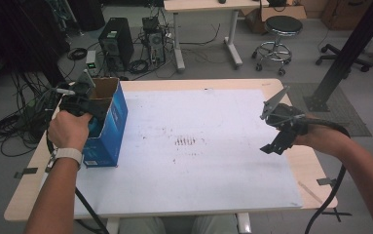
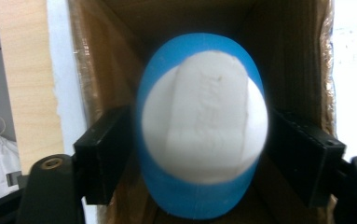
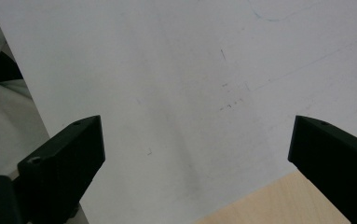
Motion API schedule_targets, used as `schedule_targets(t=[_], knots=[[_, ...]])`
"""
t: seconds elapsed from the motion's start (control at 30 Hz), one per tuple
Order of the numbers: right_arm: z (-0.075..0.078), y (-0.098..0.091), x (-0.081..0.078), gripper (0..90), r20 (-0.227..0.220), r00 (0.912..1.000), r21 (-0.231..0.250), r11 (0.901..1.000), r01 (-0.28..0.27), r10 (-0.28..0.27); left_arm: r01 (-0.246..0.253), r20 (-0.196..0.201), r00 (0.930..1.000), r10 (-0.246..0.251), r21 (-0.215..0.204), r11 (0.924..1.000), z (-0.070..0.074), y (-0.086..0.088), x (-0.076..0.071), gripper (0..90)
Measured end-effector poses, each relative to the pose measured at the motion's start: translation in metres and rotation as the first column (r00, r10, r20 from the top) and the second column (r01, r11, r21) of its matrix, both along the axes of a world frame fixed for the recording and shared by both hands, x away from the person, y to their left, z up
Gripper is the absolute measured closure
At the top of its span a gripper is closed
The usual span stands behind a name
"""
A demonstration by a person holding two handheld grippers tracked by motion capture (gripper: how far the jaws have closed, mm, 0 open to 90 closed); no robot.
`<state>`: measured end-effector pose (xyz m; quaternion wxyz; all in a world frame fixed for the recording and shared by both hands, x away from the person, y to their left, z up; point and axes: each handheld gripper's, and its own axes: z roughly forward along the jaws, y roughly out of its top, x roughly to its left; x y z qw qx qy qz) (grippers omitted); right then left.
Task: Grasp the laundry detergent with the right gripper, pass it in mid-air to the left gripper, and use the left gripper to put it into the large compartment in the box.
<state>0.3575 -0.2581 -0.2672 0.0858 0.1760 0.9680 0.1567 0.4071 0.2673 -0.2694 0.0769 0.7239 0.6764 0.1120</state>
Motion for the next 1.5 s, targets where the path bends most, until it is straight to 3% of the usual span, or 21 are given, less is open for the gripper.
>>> schedule_targets(t=[0.23, 0.47, 0.7, 0.9, 1.2, 1.33, 1.5], knots=[[0.006, 0.002, -0.004, 4.2, 0.006, 1.0, 0.004, 1.0, -0.001, 0.001, -0.008, 0.04, 0.9992, 0.007, 0.034, 0.9994, 0.024, -0.001, -0.006, 21.4], [0.014, 0.002, -0.009, 4.1, 0.018, 0.9998, 0.009, 1.0, -0.002, 0.002, 0.02, 0.087, 0.9959, -0.025, 0.056, 0.9983, 0.056, -0.005, -0.017, 16.6], [0.018, 0.002, -0.014, 4.2, 0.025, 0.9997, 0.006, 1.0, -0.003, 0.002, 0.077, 0.084, 0.9931, -0.082, 0.061, 0.9952, 0.075, -0.017, -0.029, 14.8], [0.021, 0.002, -0.018, 4.2, 0.034, 0.9994, 0.008, 1.0, -0.003, 0.003, 0.126, 0.079, 0.9887, -0.128, 0.035, 0.9915, 0.085, -0.029, -0.038, 10.5], [0.024, 0.002, -0.023, 4.2, 0.035, 0.9994, 0.007, 1.0, -0.006, 0.006, 0.213, 0.075, 0.974, -0.214, 0.018, 0.9769, 0.098, -0.051, -0.049, 8.9], [0.025, 0.002, -0.023, 4.2, 0.037, 0.9993, 0.011, 0.9999, -0.006, 0.006, 0.248, 0.089, 0.9644, -0.249, 0.017, 0.9685, 0.105, -0.061, -0.052, 8.6], [0.027, 0.004, -0.024, 4.3, 0.039, 0.9992, 0.013, 0.9999, -0.006, 0.006, 0.294, 0.079, 0.9524, -0.295, 0.023, 0.9556, 0.108, -0.075, -0.053, 8.3]])
